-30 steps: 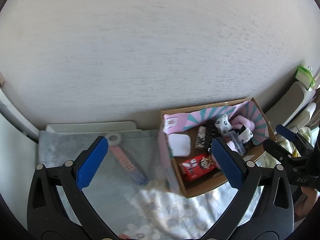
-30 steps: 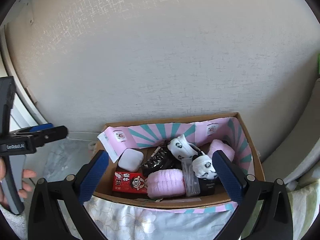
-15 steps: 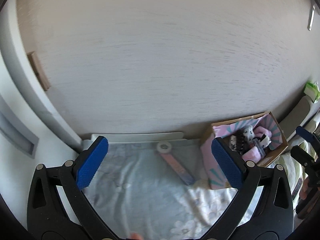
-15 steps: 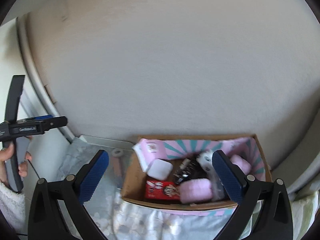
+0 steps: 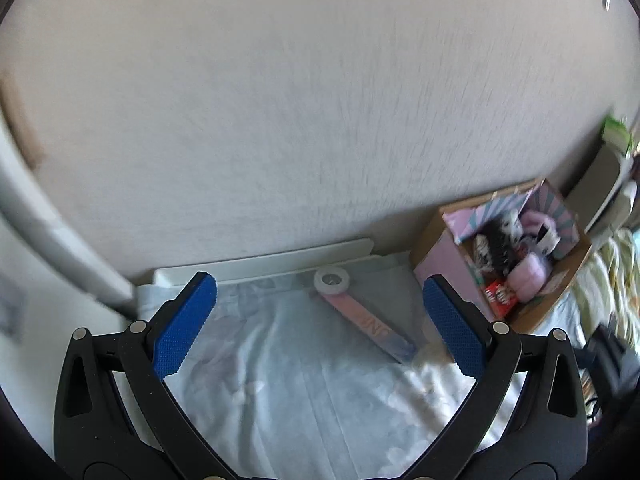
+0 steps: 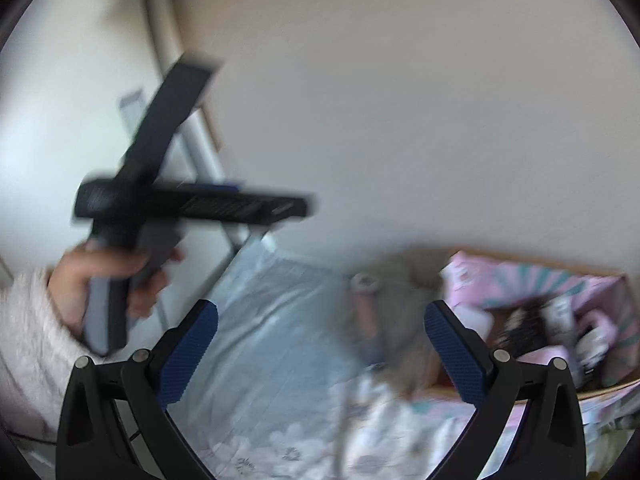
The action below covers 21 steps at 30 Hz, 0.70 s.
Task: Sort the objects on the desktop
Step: 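Withdraw both tools from the box toward the tape roll and pink box, then grasp the clear tape roll with left tool while right tool grasps the pink UNMV box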
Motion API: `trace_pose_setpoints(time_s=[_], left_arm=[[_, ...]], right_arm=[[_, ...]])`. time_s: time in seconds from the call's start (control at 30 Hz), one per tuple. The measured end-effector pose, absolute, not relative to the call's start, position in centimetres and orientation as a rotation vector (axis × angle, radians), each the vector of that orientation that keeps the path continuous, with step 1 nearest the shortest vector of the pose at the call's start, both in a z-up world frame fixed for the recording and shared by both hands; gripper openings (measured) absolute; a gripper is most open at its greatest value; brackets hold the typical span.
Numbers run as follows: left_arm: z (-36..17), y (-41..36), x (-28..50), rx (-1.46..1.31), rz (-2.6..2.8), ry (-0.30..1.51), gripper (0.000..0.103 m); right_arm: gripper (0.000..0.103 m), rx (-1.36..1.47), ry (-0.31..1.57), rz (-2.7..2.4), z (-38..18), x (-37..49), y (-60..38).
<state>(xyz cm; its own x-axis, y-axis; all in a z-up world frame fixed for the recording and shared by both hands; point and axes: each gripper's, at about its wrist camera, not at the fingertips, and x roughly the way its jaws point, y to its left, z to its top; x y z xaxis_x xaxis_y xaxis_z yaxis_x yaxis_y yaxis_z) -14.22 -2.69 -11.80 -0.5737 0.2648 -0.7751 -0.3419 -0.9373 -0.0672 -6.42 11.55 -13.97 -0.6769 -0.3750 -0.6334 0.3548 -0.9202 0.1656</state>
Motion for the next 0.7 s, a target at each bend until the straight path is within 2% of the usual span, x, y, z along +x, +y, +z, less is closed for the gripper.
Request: trace_pose_setpoints(time_s=[0.1,0.23,0.3,0.33,0.43,0.53,0.7], left_arm=[[-15.0,-1.6,-15.9,-1.239,2.462,0.177,0.103],[-18.8,-0.2,-17.5,-1.252,2.395,0.226,0.102],[-20.3,0.2,-18.2,-1.264,2.363,0.237,0.101],[-21.1,0.5,-18.6,-1.275,2.342,0.238,0.1],[-22.8,0.9,-19.4,-1.293,2.306,0.234,0.095],[-23.9,1.2,-20.0,-1.305,2.29,0.224,0.092],[-25.1,0.9,-21.3,-1.352,2.267,0.146,0.079]], right_arm=[[0.103,1.038,-0.009,-2.548,-17.9,-7.0,9.5],[0.095,1.117,-0.007,-2.59,-22.0,-9.0,9.1],[0.088,1.161,0.01,-2.602,-23.9,-10.3,9.1],[0.081,1.171,0.019,-2.607,-24.4,-10.7,9.1],[0.07,1.21,0.067,-2.635,-26.2,-12.2,9.1],[0.067,1.22,0.079,-2.651,-27.2,-13.3,9.2],[0.063,1.264,0.116,-2.653,-28.1,-15.0,9.1]])
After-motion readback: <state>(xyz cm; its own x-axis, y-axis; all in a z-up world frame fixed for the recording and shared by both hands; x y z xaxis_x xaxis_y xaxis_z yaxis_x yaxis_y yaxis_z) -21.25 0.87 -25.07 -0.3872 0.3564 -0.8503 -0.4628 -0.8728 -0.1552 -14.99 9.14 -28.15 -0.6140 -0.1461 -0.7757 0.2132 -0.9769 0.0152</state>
